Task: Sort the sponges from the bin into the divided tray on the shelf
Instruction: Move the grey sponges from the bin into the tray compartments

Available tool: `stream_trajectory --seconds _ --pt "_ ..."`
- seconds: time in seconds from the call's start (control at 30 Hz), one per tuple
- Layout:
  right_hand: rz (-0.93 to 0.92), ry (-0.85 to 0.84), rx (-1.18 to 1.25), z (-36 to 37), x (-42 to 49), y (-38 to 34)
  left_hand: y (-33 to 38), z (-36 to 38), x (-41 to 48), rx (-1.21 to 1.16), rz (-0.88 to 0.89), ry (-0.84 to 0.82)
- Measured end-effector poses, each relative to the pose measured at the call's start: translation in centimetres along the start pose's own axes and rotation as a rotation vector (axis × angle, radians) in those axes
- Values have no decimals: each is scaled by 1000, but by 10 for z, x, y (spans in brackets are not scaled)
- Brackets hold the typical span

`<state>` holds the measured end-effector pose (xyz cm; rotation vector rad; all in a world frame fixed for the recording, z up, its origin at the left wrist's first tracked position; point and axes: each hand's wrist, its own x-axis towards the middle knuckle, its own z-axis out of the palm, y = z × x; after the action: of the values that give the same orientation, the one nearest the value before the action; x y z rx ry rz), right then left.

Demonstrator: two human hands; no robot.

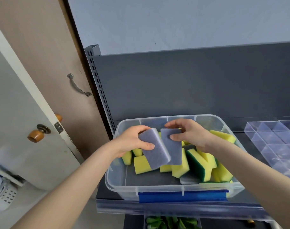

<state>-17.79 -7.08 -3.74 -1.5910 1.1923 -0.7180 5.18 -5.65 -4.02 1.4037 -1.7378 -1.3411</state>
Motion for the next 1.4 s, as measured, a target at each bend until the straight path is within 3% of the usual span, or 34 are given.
stream_trajectory --seconds 0.27,0.53,0.8,1.03,1.4 --pt "-107 224 -466 -12 -6 -8 18 -19 1 393 144 241" --pt "-176 312 -613 -16 -29 -9 31 -2 12 666 218 220" --pt "-152 433 -591 -31 -65 -5 50 28 20 704 343 185" --pt "-156 470 -583 -64 -80 3 75 57 28 720 352 167" --pt "-200 414 -507 -188 -103 15 146 146 76 679 346 239"
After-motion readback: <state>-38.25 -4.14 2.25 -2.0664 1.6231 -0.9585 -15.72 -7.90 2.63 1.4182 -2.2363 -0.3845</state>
